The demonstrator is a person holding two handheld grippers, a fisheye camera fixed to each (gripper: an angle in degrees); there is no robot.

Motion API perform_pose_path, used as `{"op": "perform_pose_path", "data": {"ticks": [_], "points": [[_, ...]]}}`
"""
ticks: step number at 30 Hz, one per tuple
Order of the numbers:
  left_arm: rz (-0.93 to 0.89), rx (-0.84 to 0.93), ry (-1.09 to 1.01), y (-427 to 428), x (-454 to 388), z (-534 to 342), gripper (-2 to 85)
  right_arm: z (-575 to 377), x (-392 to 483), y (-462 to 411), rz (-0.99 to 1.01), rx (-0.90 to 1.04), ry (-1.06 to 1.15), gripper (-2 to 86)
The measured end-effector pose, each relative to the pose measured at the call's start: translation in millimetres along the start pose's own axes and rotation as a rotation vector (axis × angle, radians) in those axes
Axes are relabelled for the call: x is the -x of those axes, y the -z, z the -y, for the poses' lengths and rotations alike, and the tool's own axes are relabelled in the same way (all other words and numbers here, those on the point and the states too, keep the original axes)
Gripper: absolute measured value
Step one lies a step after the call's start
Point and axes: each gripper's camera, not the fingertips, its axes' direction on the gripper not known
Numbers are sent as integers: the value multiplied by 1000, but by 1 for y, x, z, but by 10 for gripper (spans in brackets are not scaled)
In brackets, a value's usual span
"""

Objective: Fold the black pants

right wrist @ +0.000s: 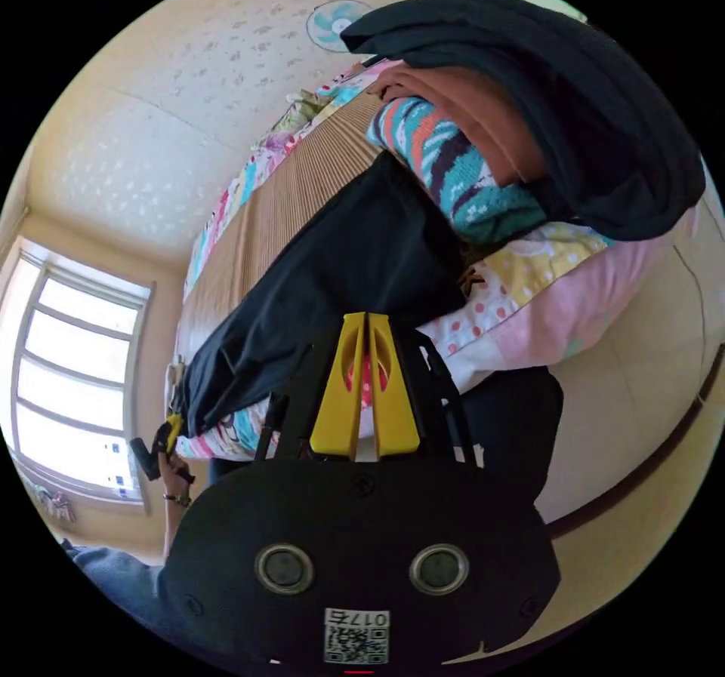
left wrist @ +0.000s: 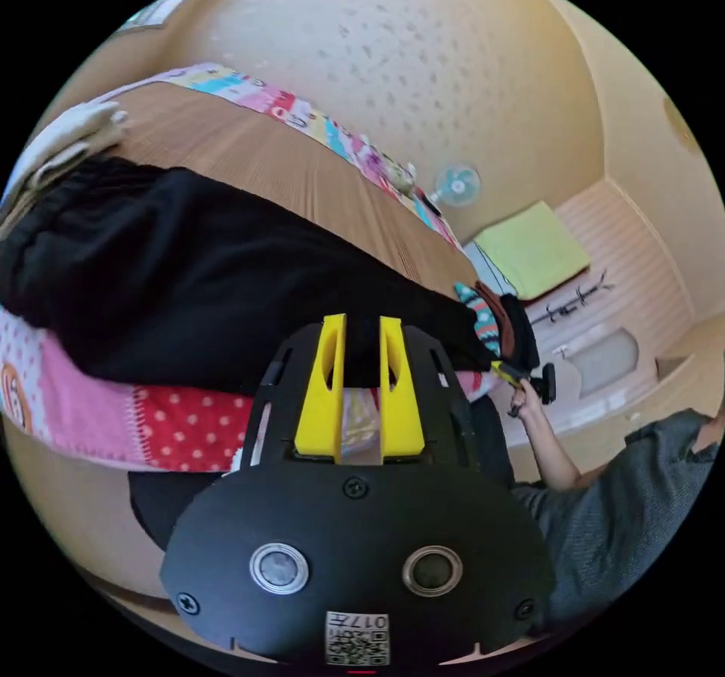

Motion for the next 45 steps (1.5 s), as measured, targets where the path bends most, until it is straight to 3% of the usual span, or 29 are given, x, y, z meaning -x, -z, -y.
{"op": "perform_pose_path", "data": {"ticks": [4, 7, 11, 14, 21, 29, 34, 38, 42, 45], "points": [[134, 174, -253, -84, -69, 29, 92, -4, -17, 3, 135, 48, -23, 14], [311, 314, -246, -141, -71, 31, 46, -14, -32, -3, 205, 100, -40, 29], [149, 305, -175, -125, -68, 37, -1, -24, -62, -6, 288, 130, -100, 57], [93, 138, -233, -79, -84, 27, -8, -27, -87, 0, 370, 83, -135, 74], [90, 366, -53, -134, -54, -11, -9, -10, -110, -7, 394, 38, -232, 92], [-12, 199, -27, -99, -61, -19, 8, -1, -101, 14, 343, 4, -303, 109], [57, 124, -150, -73, -90, 8, 47, -6, -97, 49, 38, -167, -290, 115], [58, 184, -213, -97, -96, 31, 67, 21, -61, 34, -125, -132, -134, 98], [109, 440, -205, -165, -79, 40, 48, 56, 44, 10, -454, -79, 235, 43], [51, 381, -235, -156, -66, 32, 12, 64, 119, 36, -455, -192, 456, 24]]}}
